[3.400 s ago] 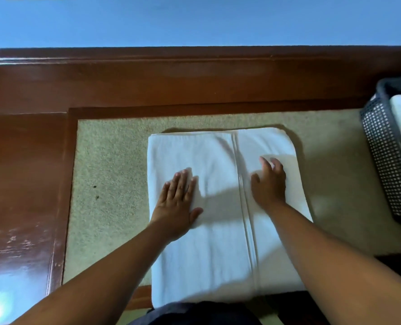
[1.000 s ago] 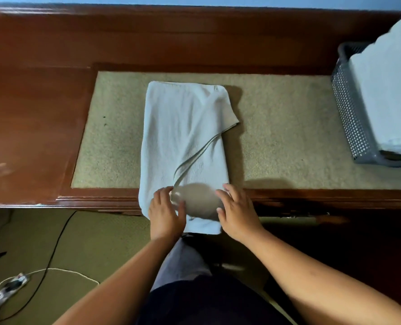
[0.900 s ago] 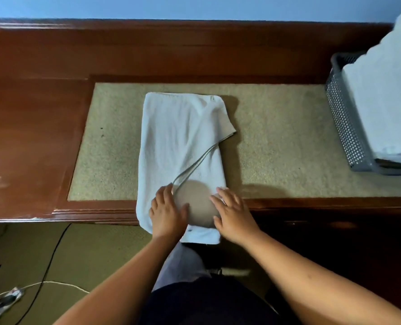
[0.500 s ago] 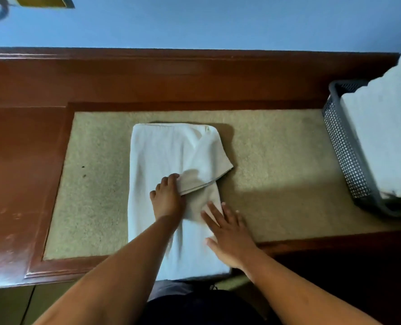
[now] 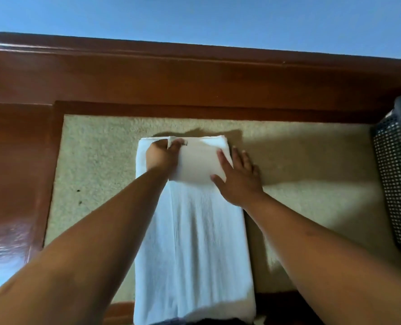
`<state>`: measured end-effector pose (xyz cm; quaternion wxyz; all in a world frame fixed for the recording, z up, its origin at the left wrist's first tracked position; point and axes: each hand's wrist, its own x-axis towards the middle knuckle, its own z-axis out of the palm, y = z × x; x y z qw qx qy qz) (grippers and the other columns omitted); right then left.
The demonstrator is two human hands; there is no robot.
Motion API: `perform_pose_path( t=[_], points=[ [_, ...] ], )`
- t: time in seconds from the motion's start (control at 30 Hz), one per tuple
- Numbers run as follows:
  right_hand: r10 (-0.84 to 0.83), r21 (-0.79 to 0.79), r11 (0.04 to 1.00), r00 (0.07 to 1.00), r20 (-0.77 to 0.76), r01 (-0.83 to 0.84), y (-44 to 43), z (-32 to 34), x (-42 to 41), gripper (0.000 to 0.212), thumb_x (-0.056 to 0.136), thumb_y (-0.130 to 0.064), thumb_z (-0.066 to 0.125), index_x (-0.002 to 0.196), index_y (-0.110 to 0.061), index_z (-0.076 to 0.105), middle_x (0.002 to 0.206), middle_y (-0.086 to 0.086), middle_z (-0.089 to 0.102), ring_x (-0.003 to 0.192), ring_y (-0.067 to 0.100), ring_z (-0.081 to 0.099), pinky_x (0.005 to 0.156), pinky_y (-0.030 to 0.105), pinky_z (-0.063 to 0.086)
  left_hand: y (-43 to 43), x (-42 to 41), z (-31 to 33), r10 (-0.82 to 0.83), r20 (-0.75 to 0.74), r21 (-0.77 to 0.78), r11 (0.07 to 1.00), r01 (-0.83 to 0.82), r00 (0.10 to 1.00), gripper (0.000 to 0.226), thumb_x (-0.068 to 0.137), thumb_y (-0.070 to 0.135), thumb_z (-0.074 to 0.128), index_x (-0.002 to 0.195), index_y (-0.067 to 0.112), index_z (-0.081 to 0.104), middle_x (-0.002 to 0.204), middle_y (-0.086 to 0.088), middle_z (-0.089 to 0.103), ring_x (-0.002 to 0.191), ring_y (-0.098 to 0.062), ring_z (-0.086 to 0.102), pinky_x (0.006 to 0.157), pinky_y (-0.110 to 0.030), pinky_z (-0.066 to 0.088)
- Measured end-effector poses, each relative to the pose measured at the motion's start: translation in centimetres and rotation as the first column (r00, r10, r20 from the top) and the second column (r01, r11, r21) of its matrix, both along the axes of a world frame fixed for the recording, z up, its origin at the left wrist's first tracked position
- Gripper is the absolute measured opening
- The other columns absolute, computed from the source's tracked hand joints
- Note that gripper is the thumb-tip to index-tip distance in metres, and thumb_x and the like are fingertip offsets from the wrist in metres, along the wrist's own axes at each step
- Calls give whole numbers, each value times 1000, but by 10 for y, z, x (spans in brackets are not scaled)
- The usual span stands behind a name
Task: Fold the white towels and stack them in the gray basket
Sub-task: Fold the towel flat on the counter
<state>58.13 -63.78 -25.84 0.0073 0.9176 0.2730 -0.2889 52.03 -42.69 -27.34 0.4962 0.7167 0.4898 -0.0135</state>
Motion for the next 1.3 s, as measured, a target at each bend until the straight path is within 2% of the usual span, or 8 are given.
perform_pose_path(
  t=[0.2, 0.33, 0.43, 0.63, 0.73, 0.8, 0.93, 1.3],
  points=[
    [-149, 130, 981, 988, 25, 145, 7, 0, -5, 75, 93, -60, 48, 157, -38, 14, 164, 7, 12, 148, 36, 17, 116, 49, 27, -10, -10, 6, -85, 100, 241, 969, 59, 991, 35, 91, 42, 67, 114, 15, 62, 100, 1, 62, 90, -20, 56, 74, -29, 40],
    [-457, 445, 752, 871, -179, 486, -17, -2, -36, 86, 82, -39, 76, 151, -17, 30, 140, 4, 41, 124, 23, 46, 100, 35, 42, -14, -81, 2, -34, 59, 478, 879, 2, 998, 60, 88, 45, 72, 133, 13, 50, 129, -14, 51, 117, -35, 50, 101, -47, 41],
    [-538, 376, 649, 748, -387, 661, -50, -2, -72, 80, 82, -34, 79, 146, -10, 38, 134, 5, 56, 115, 20, 58, 91, 29, 45, -36, -160, 1, -45, 21, 313, 949, 36, 999, 68, 86, 42, 76, 136, 5, 48, 130, -18, 49, 120, -39, 51, 102, -46, 41],
    [-580, 225, 586, 597, -555, 778, -120, 2, -154, 107, 53, -77, 74, 135, -12, 50, 121, -1, 67, 104, 14, 65, 92, 37, 54, -128, -291, 14, -145, -68, 115, 982, 152, 987, 86, 78, 40, 84, 145, 8, 41, 129, -7, 59, 120, -30, 58, 95, -39, 49],
    [-561, 171, 536, 499, -661, 827, -152, 18, -195, 74, 72, -57, 82, 122, -12, 52, 121, 0, 64, 103, 13, 62, 89, 28, 48, -156, -323, 23, 2, -32, 93, 996, 1, 999, 57, 73, 32, 89, 114, 16, 54, 90, 12, 65, 88, -22, 70, 66, -26, 47],
    [-549, 197, 482, 470, -691, 854, -173, 16, -219, 84, 56, -66, 85, 114, -11, 61, 116, 0, 70, 99, 11, 67, 83, 26, 51, -169, -344, 23, 73, -9, 61, 996, -72, 997, 51, 70, 36, 91, 103, 17, 57, 85, 10, 69, 81, -17, 71, 67, -30, 52],
    [-551, 211, 412, 427, -717, 886, -204, 22, -258, 33, 82, -33, 80, 104, -16, 63, 104, 0, 72, 89, 7, 66, 71, 22, 49, -189, -388, 11, 42, -126, -91, 994, -54, 991, 49, 66, 50, 90, 92, 17, 65, 84, 1, 74, 79, -17, 70, 72, -40, 58],
    [-521, -12, 597, 377, -766, 802, -271, 1, -357, 21, 89, -24, 73, 108, -24, 63, 104, -9, 71, 92, 5, 66, 69, 19, 47, -284, -468, 6, 12, -216, -343, 935, -87, 976, 31, 78, 21, 73, 108, 13, 64, 99, -8, 73, 90, -24, 70, 78, -38, 59]
  ],
)
